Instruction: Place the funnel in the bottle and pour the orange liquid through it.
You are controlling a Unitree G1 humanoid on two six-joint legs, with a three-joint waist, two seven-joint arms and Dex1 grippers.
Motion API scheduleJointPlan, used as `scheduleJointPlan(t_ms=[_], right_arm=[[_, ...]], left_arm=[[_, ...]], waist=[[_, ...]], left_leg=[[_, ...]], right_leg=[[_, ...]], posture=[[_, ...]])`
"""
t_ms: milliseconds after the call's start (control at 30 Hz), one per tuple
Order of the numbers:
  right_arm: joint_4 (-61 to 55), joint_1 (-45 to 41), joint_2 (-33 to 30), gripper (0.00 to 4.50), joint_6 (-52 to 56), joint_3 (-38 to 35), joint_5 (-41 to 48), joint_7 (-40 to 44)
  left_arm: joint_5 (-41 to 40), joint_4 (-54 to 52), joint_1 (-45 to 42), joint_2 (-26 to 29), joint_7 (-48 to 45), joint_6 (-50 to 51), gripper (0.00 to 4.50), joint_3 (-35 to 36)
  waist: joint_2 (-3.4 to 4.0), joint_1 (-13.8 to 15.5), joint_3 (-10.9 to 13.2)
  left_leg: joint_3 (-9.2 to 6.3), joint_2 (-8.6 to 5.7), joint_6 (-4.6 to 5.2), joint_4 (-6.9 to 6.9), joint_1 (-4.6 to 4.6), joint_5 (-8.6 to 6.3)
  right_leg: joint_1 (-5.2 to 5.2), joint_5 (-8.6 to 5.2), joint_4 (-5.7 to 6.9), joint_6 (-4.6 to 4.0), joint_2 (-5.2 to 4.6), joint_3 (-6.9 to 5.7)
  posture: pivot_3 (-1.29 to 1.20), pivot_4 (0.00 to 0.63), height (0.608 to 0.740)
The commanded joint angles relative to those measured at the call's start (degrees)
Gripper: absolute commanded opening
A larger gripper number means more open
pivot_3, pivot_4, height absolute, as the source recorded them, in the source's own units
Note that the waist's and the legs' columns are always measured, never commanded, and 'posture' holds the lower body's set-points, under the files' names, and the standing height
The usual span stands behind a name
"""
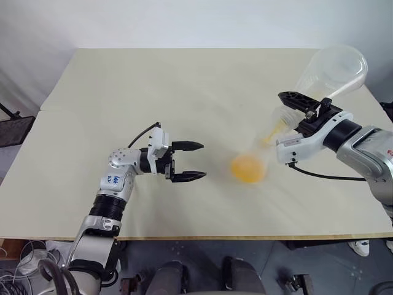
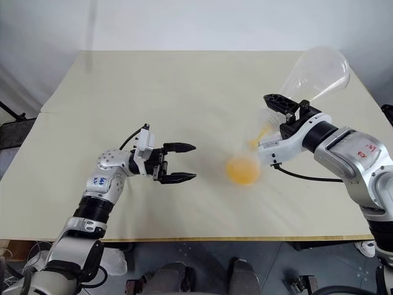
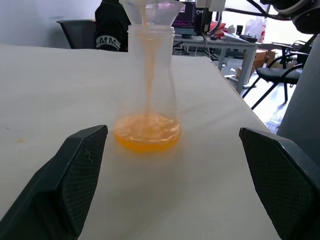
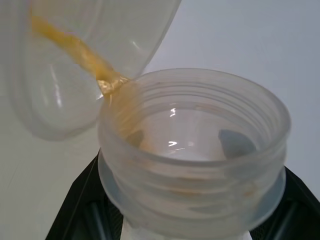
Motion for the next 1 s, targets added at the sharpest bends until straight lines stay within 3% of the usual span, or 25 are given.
scheduleJointPlan(t_ms=[33, 1000], right_arm=[[-1.4, -1.3, -0.9, 2.51, -0.5, -1.4, -0.2, -1.0], [-0.8, -2.9, -1.5, 2.51, -4.6, -1.2, -2.1, -1.9]], left_arm=[[-0.3, -1.2, -0.7, -0.2, 0.0, -0.4, 4.50, 0.4], [-0.3, -0.9, -0.8, -0.2, -0.2, -0.6, 4.50, 0.5]], waist=[[0.00, 0.0, 0.0], [0.00, 0.0, 0.0]], left_leg=[[0.00, 0.00, 0.00, 0.00, 0.00, 0.00], [0.00, 0.00, 0.00, 0.00, 0.00, 0.00]], right_leg=[[0.00, 0.00, 0.00, 0.00, 0.00, 0.00], [0.00, 0.00, 0.00, 0.00, 0.00, 0.00]], posture=[[0.00, 0.150, 0.740], [0.00, 0.150, 0.740]])
